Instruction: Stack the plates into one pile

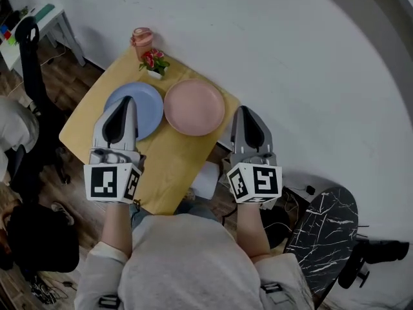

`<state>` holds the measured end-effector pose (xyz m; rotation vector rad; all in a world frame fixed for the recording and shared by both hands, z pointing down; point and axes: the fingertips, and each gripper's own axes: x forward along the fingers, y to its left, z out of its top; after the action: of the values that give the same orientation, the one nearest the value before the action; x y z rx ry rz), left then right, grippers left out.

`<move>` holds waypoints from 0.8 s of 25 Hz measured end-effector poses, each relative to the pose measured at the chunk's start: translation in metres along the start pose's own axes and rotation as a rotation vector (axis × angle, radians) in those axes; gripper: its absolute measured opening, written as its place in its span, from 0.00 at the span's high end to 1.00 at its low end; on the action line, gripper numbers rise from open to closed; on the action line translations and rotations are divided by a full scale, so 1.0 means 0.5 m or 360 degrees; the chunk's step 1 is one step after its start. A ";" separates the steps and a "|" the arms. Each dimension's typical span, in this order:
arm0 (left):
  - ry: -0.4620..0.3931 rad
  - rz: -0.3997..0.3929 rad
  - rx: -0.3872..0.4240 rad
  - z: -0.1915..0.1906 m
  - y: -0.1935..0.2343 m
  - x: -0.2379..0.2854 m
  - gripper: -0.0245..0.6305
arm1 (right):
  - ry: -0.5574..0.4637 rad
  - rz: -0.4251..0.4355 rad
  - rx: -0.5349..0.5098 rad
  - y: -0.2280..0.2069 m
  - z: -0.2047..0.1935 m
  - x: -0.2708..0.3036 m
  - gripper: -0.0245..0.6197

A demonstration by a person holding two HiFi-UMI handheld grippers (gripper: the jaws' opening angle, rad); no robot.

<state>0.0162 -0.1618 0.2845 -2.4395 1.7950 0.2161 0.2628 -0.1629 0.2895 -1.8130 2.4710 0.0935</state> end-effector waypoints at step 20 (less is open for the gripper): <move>0.0514 0.0154 -0.0330 -0.226 -0.078 0.040 0.87 | 0.0450 0.0295 0.0148 -0.052 -0.196 0.077 0.95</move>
<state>0.0651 -0.1880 0.3924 -2.6581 2.1211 0.0150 0.2737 -0.2163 0.3833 -1.6574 2.7754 -0.2829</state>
